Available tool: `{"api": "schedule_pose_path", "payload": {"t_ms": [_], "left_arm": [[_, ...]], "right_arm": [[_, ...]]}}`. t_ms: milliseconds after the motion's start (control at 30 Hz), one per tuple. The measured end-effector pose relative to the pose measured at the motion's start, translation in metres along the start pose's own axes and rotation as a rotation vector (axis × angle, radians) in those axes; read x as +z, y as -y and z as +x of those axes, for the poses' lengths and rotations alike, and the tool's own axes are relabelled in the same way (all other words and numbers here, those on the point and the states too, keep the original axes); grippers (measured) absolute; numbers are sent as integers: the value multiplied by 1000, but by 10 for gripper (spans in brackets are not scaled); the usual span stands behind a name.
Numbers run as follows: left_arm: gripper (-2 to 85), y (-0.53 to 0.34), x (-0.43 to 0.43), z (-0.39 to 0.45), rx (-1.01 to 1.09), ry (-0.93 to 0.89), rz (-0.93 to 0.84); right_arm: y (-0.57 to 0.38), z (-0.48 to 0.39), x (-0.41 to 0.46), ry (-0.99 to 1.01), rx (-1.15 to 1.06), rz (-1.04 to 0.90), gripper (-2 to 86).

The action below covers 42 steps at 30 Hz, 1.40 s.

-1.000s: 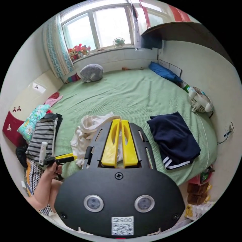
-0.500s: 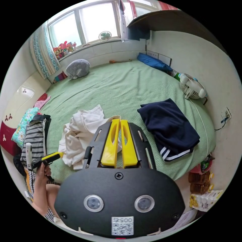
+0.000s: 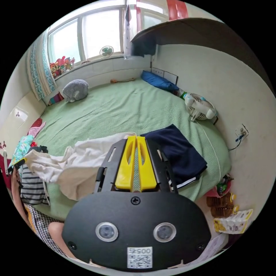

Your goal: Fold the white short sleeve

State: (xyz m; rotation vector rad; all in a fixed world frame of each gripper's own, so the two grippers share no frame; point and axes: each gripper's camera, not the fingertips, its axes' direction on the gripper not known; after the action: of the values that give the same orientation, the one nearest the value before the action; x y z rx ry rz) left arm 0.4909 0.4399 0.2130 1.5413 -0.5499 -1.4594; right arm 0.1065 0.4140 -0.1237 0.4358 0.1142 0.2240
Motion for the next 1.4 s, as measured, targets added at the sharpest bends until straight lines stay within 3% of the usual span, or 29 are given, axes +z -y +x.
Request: {"api": "schedule_pose_path", "payload": {"t_ms": [67, 167, 367, 567, 700, 800, 933, 1400], "left_arm": [[32, 3, 12, 4, 4, -15, -78], [55, -14, 14, 18, 10, -49, -60], [67, -55, 2, 78, 183, -194, -59], [72, -95, 2, 133, 302, -288, -118], [72, -112, 8, 147, 327, -287, -181], [72, -123, 3, 150, 336, -284, -203], [67, -136, -16, 149, 337, -302, -206], [62, -197, -122, 178, 394, -374, -98]], "right_arm": [[-9, -1, 23, 50, -5, -98, -10], [-28, -8, 44, 78, -34, -192, 12], [-57, -17, 58, 104, -215, -262, 86], [-73, -22, 76, 206, -299, -275, 106], [-83, -29, 101, 150, -315, -335, 88], [-92, -26, 119, 1, -285, -359, 23], [-103, -19, 104, 77, -300, -309, -14], [-196, -29, -40, 514, -485, -291, -16]]}}
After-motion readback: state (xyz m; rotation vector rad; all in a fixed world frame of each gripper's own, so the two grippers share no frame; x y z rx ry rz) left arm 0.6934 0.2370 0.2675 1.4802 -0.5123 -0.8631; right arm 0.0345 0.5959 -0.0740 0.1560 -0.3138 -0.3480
